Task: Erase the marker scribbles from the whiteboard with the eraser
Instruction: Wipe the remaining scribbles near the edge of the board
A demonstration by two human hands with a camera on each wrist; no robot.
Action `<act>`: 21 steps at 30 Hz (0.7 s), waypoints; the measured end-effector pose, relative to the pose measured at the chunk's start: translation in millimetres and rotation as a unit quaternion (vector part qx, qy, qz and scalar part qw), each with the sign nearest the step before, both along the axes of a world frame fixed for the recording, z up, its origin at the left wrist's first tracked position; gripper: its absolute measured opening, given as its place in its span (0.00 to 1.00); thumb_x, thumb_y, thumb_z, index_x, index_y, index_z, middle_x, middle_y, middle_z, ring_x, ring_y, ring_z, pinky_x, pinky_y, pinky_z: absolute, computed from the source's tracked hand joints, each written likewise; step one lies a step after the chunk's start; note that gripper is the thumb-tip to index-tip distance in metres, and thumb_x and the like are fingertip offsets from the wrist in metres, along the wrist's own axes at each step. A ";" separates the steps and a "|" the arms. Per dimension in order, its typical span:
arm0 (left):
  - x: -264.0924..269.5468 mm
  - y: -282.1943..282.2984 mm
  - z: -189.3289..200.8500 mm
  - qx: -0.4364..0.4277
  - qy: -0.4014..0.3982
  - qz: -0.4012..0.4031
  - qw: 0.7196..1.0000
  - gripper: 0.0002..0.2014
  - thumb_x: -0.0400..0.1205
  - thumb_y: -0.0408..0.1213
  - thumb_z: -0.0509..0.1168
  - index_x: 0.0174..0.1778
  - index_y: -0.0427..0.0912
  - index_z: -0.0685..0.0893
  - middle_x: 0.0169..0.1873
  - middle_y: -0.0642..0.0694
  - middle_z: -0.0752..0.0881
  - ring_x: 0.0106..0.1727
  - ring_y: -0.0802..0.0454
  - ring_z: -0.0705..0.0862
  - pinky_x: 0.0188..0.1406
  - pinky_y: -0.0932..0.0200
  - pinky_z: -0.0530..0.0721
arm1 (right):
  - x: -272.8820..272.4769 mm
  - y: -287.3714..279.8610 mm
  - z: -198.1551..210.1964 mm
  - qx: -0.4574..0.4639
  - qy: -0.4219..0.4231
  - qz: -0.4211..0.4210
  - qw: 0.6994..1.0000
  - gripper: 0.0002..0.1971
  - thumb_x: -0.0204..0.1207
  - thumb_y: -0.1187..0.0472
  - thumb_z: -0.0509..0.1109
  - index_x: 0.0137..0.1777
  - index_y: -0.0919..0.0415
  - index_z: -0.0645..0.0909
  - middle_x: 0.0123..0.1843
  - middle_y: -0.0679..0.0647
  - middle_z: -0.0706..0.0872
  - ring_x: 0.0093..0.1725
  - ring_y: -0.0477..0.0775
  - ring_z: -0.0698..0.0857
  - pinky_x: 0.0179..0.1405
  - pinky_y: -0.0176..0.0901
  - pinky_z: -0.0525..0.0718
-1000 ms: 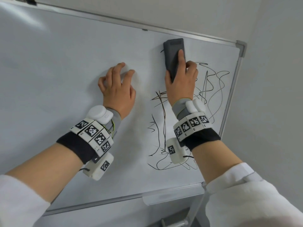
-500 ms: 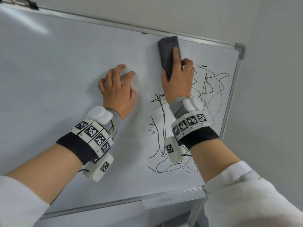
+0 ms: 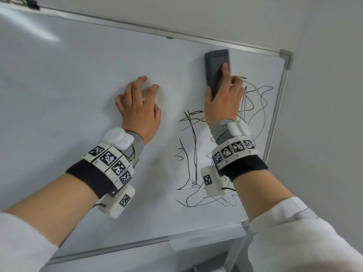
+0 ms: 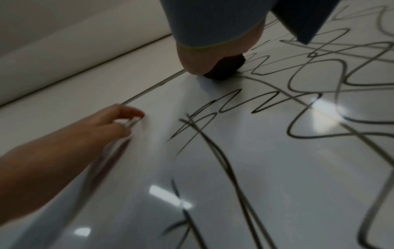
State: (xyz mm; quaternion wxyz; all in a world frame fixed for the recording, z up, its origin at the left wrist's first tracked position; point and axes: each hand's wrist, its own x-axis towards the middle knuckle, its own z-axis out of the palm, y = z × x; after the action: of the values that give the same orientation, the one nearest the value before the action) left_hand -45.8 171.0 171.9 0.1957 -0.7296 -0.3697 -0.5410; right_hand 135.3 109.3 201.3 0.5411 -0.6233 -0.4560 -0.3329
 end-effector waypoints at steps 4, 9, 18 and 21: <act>0.6 1.8 -1.2 0.005 -0.006 0.007 1.000 0.22 0.73 0.34 0.55 0.64 0.46 0.75 0.72 0.40 0.69 0.70 0.40 0.64 0.61 0.40 0.63 | 7.6 -1.8 -0.1 0.008 0.027 -0.021 0.999 0.31 0.77 0.61 0.67 0.79 0.63 0.64 0.66 0.69 0.72 0.58 0.68 0.73 0.62 0.57 0.75; 0.1 3.2 -0.5 -0.005 -0.003 0.011 1.000 0.22 0.73 0.33 0.55 0.65 0.45 0.75 0.73 0.39 0.69 0.71 0.38 0.64 0.63 0.39 0.62 | -18.6 0.9 -31.6 -0.028 -0.076 0.020 0.997 0.29 0.74 0.59 0.63 0.76 0.66 0.69 0.60 0.70 0.75 0.51 0.68 0.76 0.56 0.56 0.77; 1.3 -2.5 -7.8 0.007 0.005 0.005 1.000 0.23 0.72 0.33 0.54 0.64 0.46 0.74 0.73 0.40 0.69 0.72 0.43 0.61 0.62 0.42 0.61 | 14.8 -9.1 -18.5 0.005 0.031 -0.022 0.999 0.31 0.76 0.62 0.68 0.78 0.63 0.65 0.65 0.70 0.73 0.56 0.69 0.74 0.62 0.59 0.74; 1.0 -2.4 -8.2 0.002 0.002 0.018 1.000 0.23 0.73 0.34 0.54 0.65 0.45 0.74 0.73 0.39 0.69 0.72 0.40 0.64 0.62 0.40 0.62 | -1.6 -6.8 -37.7 -0.003 -0.030 0.005 1.000 0.30 0.73 0.63 0.68 0.76 0.64 0.67 0.62 0.70 0.74 0.53 0.70 0.74 0.58 0.59 0.75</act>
State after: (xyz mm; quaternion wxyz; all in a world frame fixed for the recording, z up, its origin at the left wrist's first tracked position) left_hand -44.8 168.6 163.7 0.2072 -0.7239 -0.3814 -0.5362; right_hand 133.7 102.5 163.6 0.5271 -0.6122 -0.4760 -0.3476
